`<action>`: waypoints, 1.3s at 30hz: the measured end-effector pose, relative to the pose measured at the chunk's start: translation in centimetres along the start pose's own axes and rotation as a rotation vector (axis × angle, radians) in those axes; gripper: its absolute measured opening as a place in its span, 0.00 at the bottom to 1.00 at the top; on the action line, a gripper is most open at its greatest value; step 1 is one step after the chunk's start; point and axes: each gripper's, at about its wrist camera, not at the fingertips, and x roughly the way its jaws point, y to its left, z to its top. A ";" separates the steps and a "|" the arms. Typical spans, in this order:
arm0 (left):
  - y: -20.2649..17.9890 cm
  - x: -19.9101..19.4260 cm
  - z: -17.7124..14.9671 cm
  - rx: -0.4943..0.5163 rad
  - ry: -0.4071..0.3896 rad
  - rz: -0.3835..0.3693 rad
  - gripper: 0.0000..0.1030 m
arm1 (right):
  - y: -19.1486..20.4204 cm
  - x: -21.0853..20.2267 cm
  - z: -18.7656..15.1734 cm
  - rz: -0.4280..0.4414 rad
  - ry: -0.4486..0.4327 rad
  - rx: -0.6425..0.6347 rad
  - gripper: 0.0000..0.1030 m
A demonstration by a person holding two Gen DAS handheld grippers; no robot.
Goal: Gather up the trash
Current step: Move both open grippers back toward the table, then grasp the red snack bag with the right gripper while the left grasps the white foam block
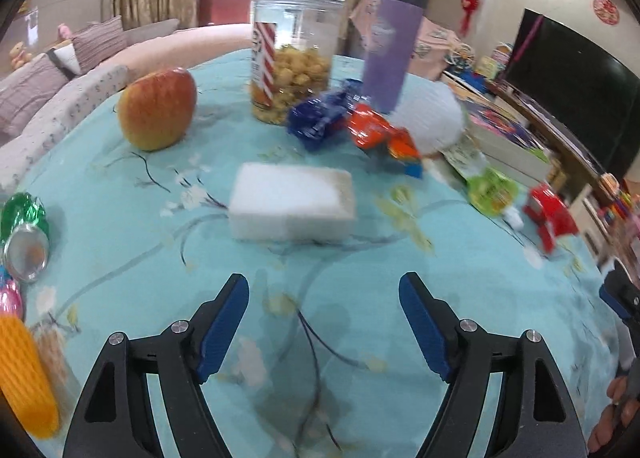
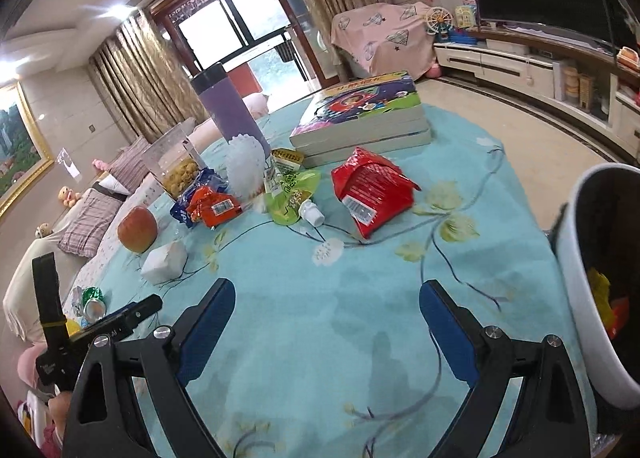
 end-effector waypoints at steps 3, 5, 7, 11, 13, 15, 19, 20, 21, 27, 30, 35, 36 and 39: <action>0.1 1.5 1.3 0.003 -0.002 0.023 0.75 | 0.0 1.3 0.8 -0.002 0.008 -0.008 0.92; 0.2 2.1 1.9 0.011 -0.005 0.041 0.75 | -0.2 2.4 1.3 -0.004 0.021 -0.001 0.92; 0.2 2.9 2.4 0.019 -0.002 0.060 0.75 | -0.5 3.3 1.9 -0.005 0.031 0.005 0.92; 0.2 4.9 2.9 0.023 0.014 0.073 0.77 | -1.1 5.0 3.0 -0.016 0.041 0.006 0.92; 0.0 5.5 3.1 0.036 0.015 0.088 0.82 | -1.6 5.9 3.5 -0.026 0.047 0.008 0.92; -0.1 6.1 3.1 0.043 0.028 0.098 0.83 | -2.2 6.8 4.0 -0.040 0.056 0.015 0.92; 0.0 6.5 3.4 0.042 0.032 0.101 0.82 | -3.3 8.4 4.9 -0.054 0.063 0.043 0.91; 0.0 6.7 3.5 0.042 0.032 0.104 0.81 | -3.5 8.6 5.1 -0.055 0.063 0.046 0.90; 0.0 6.8 3.6 0.043 0.030 0.102 0.76 | -3.5 8.7 5.2 -0.059 0.061 0.046 0.88; 0.2 6.3 3.4 0.044 0.002 0.063 0.44 | -3.1 8.6 5.1 -0.071 0.053 0.017 0.64; -0.3 6.4 3.0 0.081 0.022 0.034 0.17 | -2.8 8.1 4.8 -0.054 0.054 0.013 0.51; -1.0 5.2 2.4 0.113 0.004 -0.005 0.06 | -2.5 6.5 3.4 -0.033 0.052 0.018 0.47; -1.2 4.8 2.0 0.117 0.001 -0.016 0.05 | -2.4 6.1 3.2 -0.029 0.053 0.019 0.47; -1.7 3.5 1.1 0.143 -0.012 -0.042 0.04 | -2.1 4.9 2.3 -0.014 0.053 0.015 0.45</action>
